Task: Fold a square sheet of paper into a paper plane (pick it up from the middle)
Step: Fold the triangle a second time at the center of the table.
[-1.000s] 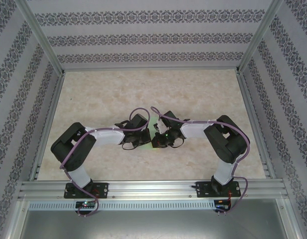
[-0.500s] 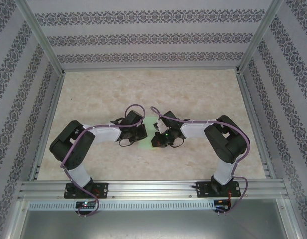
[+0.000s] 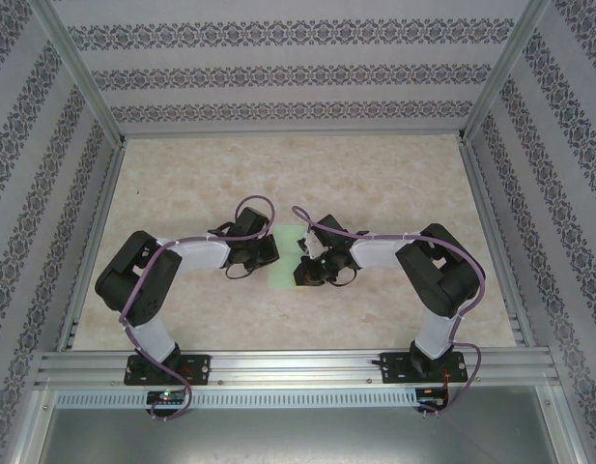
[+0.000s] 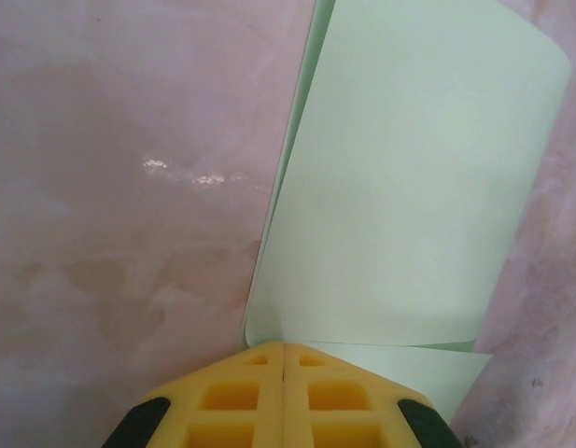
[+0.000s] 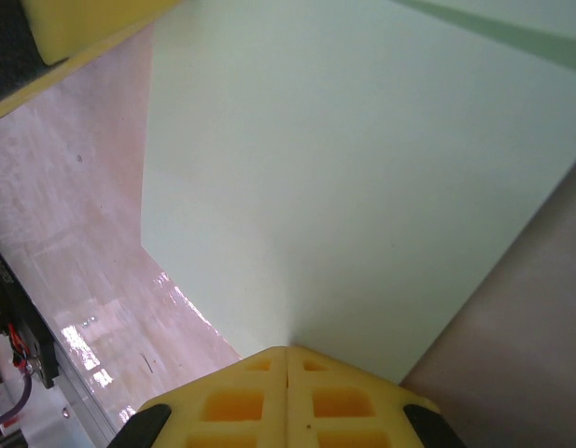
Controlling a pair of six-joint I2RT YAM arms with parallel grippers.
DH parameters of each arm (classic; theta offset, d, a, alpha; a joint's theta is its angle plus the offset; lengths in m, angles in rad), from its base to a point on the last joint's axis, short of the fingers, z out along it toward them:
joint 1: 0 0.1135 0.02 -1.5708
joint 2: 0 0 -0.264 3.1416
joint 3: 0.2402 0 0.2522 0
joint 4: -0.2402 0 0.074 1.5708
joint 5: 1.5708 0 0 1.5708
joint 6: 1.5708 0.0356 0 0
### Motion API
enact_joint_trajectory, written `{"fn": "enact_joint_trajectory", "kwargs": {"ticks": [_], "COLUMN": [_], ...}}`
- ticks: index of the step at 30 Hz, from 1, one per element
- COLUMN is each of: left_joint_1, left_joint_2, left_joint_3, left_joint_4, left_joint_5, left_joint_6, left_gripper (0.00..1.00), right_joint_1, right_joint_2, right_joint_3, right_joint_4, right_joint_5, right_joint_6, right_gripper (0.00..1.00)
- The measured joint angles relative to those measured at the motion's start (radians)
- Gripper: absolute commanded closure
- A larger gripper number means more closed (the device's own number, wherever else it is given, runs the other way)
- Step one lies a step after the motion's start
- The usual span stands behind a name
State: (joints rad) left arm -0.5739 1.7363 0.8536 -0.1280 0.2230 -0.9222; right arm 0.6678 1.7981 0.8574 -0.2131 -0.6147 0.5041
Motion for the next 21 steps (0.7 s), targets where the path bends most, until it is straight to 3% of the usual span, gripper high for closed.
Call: {"fn": "enact_joint_trajectory", "kwargs": {"ticks": [17,21], "left_joint_1": [0.116,0.114], "left_joint_2": [0.008,-0.046], "left_joint_3": [0.043,0.043], "left_joint_4": [-0.047,-0.059], "left_joint_5": [-0.022,-0.005], "left_joint_6": [0.042,0.058], "left_gripper": [0.92,0.91], "right_joint_1": [0.000,0.000], "right_joint_2": [0.000,-0.002], "right_joint_3": [0.014,0.038], "right_joint_4": [-0.033,-0.081], "right_joint_5": [0.002,0.011], "right_joint_6": [-0.001,0.000], "right_gripper": [0.92,0.87]}}
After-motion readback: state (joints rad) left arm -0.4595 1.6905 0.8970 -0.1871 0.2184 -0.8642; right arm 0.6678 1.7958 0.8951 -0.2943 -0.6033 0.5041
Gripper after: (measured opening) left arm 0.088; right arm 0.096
